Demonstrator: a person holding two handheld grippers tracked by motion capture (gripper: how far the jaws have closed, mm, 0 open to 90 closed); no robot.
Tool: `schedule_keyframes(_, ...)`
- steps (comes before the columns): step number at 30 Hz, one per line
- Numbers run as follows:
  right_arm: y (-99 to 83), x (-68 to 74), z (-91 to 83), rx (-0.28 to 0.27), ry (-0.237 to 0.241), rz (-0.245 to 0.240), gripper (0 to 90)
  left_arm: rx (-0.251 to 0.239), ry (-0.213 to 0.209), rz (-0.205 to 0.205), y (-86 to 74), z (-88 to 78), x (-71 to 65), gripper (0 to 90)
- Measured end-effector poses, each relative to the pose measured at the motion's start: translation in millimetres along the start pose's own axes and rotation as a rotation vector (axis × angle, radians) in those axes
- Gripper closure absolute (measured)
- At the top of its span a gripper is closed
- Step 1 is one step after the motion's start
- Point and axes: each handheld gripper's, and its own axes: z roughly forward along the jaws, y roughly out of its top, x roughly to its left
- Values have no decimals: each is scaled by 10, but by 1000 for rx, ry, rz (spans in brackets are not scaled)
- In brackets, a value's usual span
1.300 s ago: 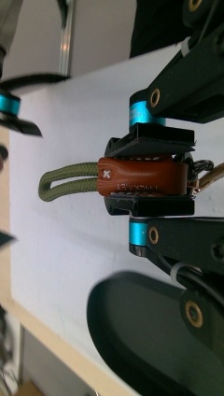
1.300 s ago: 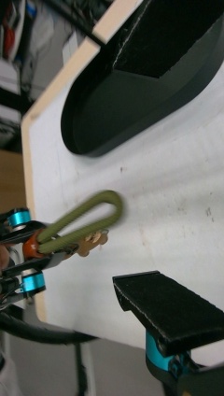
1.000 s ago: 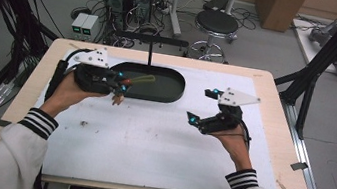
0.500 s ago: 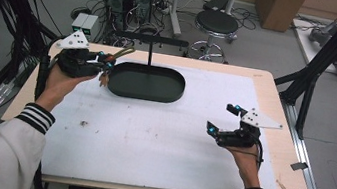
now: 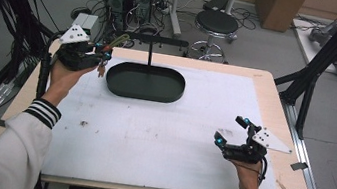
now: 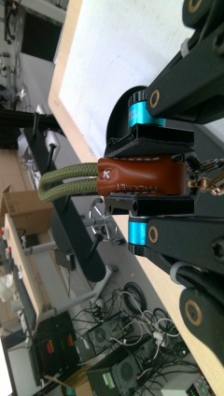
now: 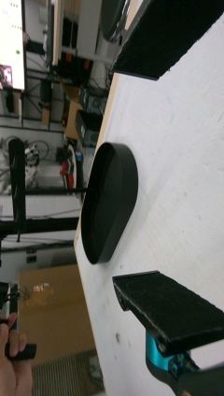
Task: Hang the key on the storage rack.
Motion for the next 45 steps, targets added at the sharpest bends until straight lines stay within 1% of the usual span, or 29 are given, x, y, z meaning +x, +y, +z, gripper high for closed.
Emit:
schedule_keyframes(2,-59,11,-34,-11,-16,-6,3,-2,10,-3,0,26,16,726)
schedule_keyframes(3,-89,28,-51,-20,-22,0,3,-2,14,-3,-2,36,25,726)
schedule_keyframes(5,-145,51,-76,-30,-26,-2,3,-1,25,-7,-13,59,36,726)
schedule_keyframes(8,-212,75,-88,-32,-33,-18,3,8,37,-13,-30,89,52,726)
schedule_keyframes(11,-270,92,-95,-33,-35,-21,3,16,52,-16,-43,115,63,726)
schedule_keyframes(16,-327,93,-92,-38,-51,-23,3,19,72,-23,-73,169,89,726)
schedule_keyframes(19,-349,79,-93,-47,-49,-27,3,28,84,-28,-97,204,109,726)
schedule_keyframes(21,-369,86,-97,-49,-52,-14,3,30,87,-31,-112,226,127,726)
schedule_keyframes(23,-378,82,-100,-53,-52,-19,3,30,91,-37,-126,245,138,726)
schedule_keyframes(27,-384,84,-107,-58,-52,-15,3,41,98,-41,-155,288,147,726)
schedule_keyframes(29,-387,79,-110,-68,-53,-19,3,43,108,-44,-170,315,144,726)
schedule_keyframes(31,-389,90,-115,-65,-53,-14,3,46,115,-50,-183,338,150,726)
schedule_keyframes(33,-391,88,-114,-72,-61,-27,3,41,133,-51,-188,353,146,726)
schedule_keyframes(35,-393,90,-120,-75,-63,-19,3,44,127,-56,-197,371,145,726)
schedule_keyframes(36,-394,89,-122,-76,-62,-16,3,54,130,-48,-201,378,140,726)
schedule_keyframes(38,-394,90,-121,-75,-62,-18,4,56,131,-50,-216,396,137,726)
schedule_keyframes(40,-393,90,-119,-74,-61,-24,4,59,141,-58,-238,408,145,726)
schedule_keyframes(42,-394,92,-121,-72,-61,-18,3,63,152,-63,-262,415,156,726)
schedule_keyframes(44,-395,97,-123,-70,-60,-16,4,65,154,-70,-280,425,159,725)
schedule_keyframes(45,-395,97,-121,-71,-60,-19,4,71,156,-65,-283,432,156,726)
